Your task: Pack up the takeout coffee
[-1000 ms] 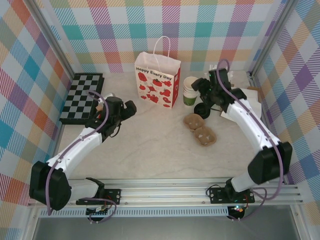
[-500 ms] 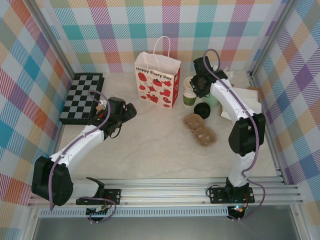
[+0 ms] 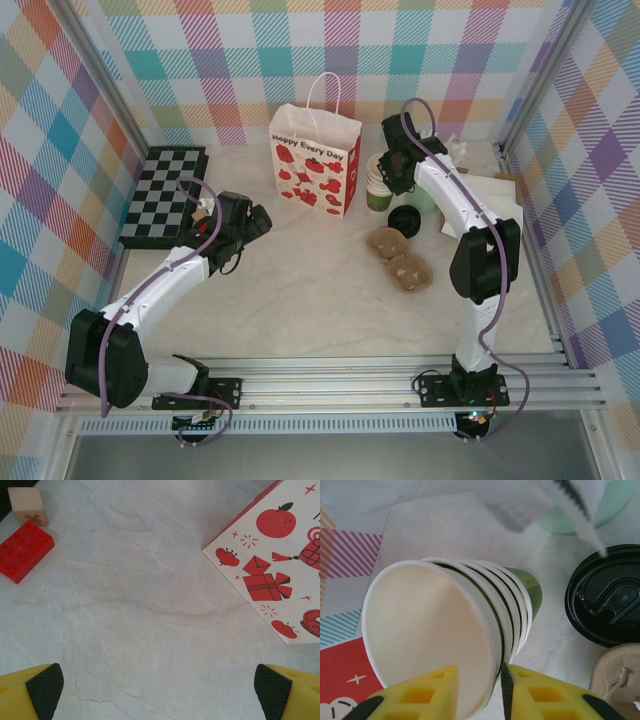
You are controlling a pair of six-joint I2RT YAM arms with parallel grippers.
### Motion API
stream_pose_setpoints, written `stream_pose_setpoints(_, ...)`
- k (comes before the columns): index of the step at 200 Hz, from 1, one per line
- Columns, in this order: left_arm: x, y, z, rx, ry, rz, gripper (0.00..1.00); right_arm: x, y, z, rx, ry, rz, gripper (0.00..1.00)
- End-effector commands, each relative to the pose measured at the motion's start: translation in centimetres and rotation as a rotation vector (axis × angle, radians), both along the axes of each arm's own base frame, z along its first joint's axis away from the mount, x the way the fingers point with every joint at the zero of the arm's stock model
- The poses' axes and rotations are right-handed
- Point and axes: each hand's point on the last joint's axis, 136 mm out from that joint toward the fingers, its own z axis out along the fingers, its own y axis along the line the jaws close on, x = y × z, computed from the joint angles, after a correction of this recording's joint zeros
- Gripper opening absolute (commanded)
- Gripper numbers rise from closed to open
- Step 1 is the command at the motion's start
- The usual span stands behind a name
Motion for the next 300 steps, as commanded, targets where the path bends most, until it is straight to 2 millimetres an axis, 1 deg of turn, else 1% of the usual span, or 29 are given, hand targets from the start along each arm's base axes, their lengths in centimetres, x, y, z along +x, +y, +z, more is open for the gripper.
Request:
stream_pose_setpoints(1, 0.1, 0.4, 0.4, 0.027, 0.005, 0.012, 1.00, 0.0, 0.0, 0.3, -0.010, 0.003, -0.007, 0.26)
stream_pose_setpoints(30, 0.0, 0.5, 0.6, 0.027, 0.002, 0.015, 1.00, -0.1, -0.1, 1.0, -0.009, -0.014, -0.008, 0.20)
stream_pose_setpoints(44, 0.0, 0.5, 0.5, 0.028, 0.007, 0.014, 1.00, -0.2, -0.2, 1.4, -0.006, -0.018, -0.007, 0.13)
stream_pose_setpoints(59, -0.1, 0.5, 0.7, 0.028, 0.009, 0.017, 1.00, -0.3, -0.1, 1.7, 0.000, -0.017, -0.005, 0.08)
stream_pose_setpoints(76, -0.2, 0.7, 0.8, 0.030, 0.009, 0.021, 1.00, -0.6, -0.2, 2.3, 0.000, -0.005, -0.002, 0.06)
stream_pose_setpoints(91, -0.3, 0.8, 1.0, 0.031, 0.007, 0.026, 1.00, -0.9, -0.2, 2.5, 0.009, 0.011, 0.005, 0.05)
stream_pose_setpoints(109, -0.2, 0.9, 1.3, 0.035, 0.005, 0.029, 1.00, -0.8, -0.2, 2.8, 0.025, 0.028, 0.016, 0.00)
stream_pose_setpoints(133, -0.2, 0.7, 1.5, 0.031, 0.010, 0.023, 1.00, -1.1, -0.3, 3.2, 0.012, 0.060, 0.016, 0.00)
stream_pose_setpoints(153, 0.0, 0.4, 1.8, 0.019, 0.002, 0.013, 1.00, -0.6, -0.4, 4.3, 0.006, 0.035, 0.033, 0.00)
stream_pose_setpoints(167, 0.1, 0.2, 1.9, 0.015, 0.001, 0.003, 1.00, -0.3, -0.7, 5.7, -0.014, -0.002, 0.039, 0.00)
stream_pose_setpoints(202, 0.3, -0.4, 2.7, 0.003, -0.007, -0.028, 1.00, -0.6, -1.5, 9.0, -0.051, -0.081, 0.055, 0.00)
stream_pose_setpoints(221, 0.4, -0.7, 3.3, -0.006, -0.011, -0.045, 1.00, -1.3, -1.8, 11.3, -0.073, -0.128, 0.080, 0.00)
stream_pose_setpoints(236, 0.5, -1.1, 4.1, -0.016, -0.014, -0.061, 1.00, -2.3, -2.0, 13.1, -0.099, -0.162, 0.110, 0.00)
stream_pose_setpoints(263, 0.4, -1.6, 5.4, -0.033, -0.019, -0.096, 1.00, -4.4, -1.4, 16.1, -0.141, -0.228, 0.215, 0.00)
stream_pose_setpoints(277, 0.3, -2.0, 6.0, -0.047, -0.022, -0.116, 1.00, -5.5, -0.7, 16.8, -0.120, -0.237, 0.267, 0.00)
stream_pose_setpoints(300, -0.1, -2.6, 6.9, -0.071, -0.021, -0.153, 1.00, -7.6, 0.3, 16.7, -0.096, -0.208, 0.331, 0.00)
